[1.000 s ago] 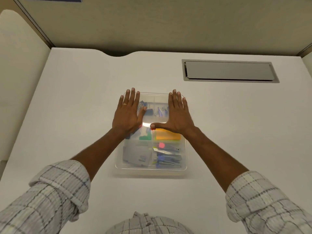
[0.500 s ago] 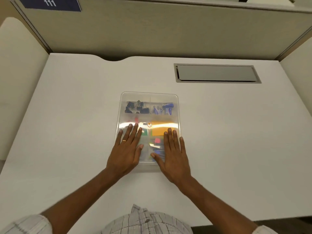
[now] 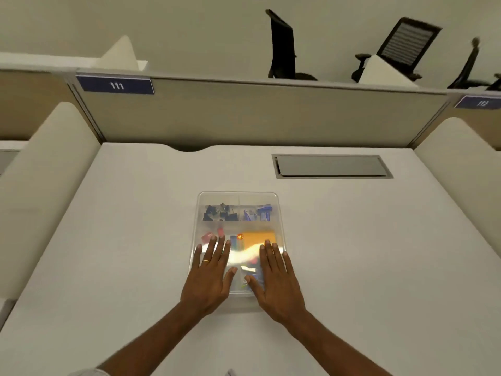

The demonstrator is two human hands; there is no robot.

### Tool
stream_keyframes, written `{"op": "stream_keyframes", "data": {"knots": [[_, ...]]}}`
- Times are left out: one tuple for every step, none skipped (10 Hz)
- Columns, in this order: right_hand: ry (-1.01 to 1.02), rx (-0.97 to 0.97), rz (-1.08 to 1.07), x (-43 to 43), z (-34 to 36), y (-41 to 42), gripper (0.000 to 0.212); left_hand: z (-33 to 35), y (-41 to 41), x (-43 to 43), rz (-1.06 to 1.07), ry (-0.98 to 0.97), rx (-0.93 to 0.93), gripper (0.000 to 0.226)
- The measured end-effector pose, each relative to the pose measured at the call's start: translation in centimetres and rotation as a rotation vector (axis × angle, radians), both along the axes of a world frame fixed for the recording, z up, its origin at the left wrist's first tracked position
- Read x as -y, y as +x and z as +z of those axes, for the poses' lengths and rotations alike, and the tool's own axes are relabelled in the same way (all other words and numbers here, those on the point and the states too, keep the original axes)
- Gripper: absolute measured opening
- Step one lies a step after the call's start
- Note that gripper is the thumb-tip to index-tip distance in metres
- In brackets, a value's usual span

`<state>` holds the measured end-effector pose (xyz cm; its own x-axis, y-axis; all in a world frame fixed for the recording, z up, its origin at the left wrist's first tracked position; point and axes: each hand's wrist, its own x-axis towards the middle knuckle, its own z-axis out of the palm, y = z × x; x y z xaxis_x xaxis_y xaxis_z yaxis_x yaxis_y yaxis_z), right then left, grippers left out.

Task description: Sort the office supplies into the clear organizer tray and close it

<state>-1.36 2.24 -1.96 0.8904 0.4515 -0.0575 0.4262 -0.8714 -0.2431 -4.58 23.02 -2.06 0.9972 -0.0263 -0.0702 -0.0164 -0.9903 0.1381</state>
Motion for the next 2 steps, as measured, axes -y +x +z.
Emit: {"op": "stream_keyframes", "data": {"knots": [[0.060, 0.045, -0.022, -0.2, 0.3, 0.4, 0.081, 0.4, -0.3, -0.1, -0.030, -0.051, 0.083, 0.069], [0.149, 0.183, -0.032, -1.0, 2.0, 2.1, 0.075, 1.7, 0.7, -0.5, -0.075, -0.092, 0.221, 0.066]]}}
